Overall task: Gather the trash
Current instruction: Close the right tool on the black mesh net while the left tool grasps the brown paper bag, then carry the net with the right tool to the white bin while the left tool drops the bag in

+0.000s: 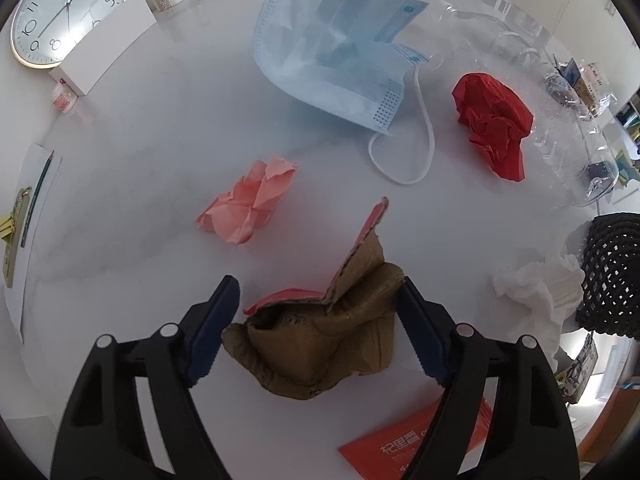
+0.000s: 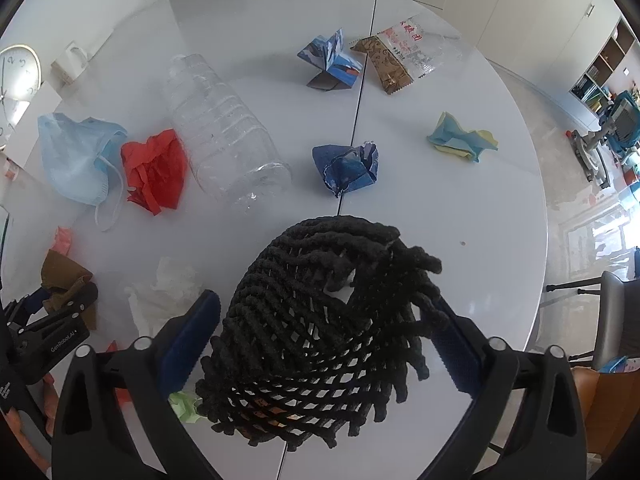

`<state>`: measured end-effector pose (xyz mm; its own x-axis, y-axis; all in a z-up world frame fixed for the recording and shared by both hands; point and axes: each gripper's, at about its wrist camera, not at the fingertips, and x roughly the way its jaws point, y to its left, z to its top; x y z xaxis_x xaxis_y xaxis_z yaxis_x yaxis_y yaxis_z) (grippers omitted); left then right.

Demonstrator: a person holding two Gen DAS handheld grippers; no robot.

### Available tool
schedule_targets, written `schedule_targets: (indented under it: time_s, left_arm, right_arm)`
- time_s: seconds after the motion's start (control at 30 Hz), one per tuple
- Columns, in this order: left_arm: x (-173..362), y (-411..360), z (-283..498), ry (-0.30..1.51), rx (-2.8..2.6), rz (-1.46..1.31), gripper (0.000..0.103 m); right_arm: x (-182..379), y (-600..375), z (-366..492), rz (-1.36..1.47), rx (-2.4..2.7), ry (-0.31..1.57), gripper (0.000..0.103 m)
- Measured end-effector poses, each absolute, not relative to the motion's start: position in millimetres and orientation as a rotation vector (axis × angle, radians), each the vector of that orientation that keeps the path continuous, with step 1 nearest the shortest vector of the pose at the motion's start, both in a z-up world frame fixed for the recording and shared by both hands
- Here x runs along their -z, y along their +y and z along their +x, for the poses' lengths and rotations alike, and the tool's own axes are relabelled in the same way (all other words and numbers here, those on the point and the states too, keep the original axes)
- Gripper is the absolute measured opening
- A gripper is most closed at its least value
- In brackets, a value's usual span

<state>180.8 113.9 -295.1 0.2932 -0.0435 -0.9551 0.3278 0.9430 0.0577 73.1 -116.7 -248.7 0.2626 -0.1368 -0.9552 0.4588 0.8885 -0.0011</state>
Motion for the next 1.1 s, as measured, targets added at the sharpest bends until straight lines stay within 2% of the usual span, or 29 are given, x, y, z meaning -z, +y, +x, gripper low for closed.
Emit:
schedule_targets:
  time_s: [0.07, 0.13, 0.17, 0.23, 0.33, 0.67, 0.9, 1.1]
  left_arm:
    - [294, 115, 183, 1.257, 0.257, 0.266, 0.069]
    - [292, 119, 186, 1.252, 0.259, 0.26, 0.068]
    - [291, 122, 188, 1.249, 0.259, 0.257, 0.068]
    - [285, 126, 191, 1.238, 0.265, 0.244, 0.068]
    - [270, 127, 181, 1.2, 0.277, 0.245, 0.068]
    - [192, 103, 144, 1.083, 0.447, 0.307, 0.068]
    - [149, 10, 56, 1.005, 0.717, 0.386, 0.068]
    - [158, -97, -23, 1.04, 0.92, 0.406, 0.068]
  right_arm:
    - [253, -120, 72, 0.334, 0.386, 1.257, 0.075]
    - [259, -124, 71, 0.379, 0.354, 1.273, 0.048]
    - [261, -127, 70, 0.41, 0.338, 1.274, 0.042]
    - [263, -132, 67, 0.46, 0.316, 1.272, 0.021]
    - [257, -138, 62, 0.489, 0.293, 1.249, 0.016]
    - [184, -159, 9, 0.454, 0.317, 1.11, 0.016]
    - [171, -233, -77, 0.439, 0.488, 1.105, 0.018]
    - [192, -296, -134, 0.48, 0.522, 1.151, 0.018]
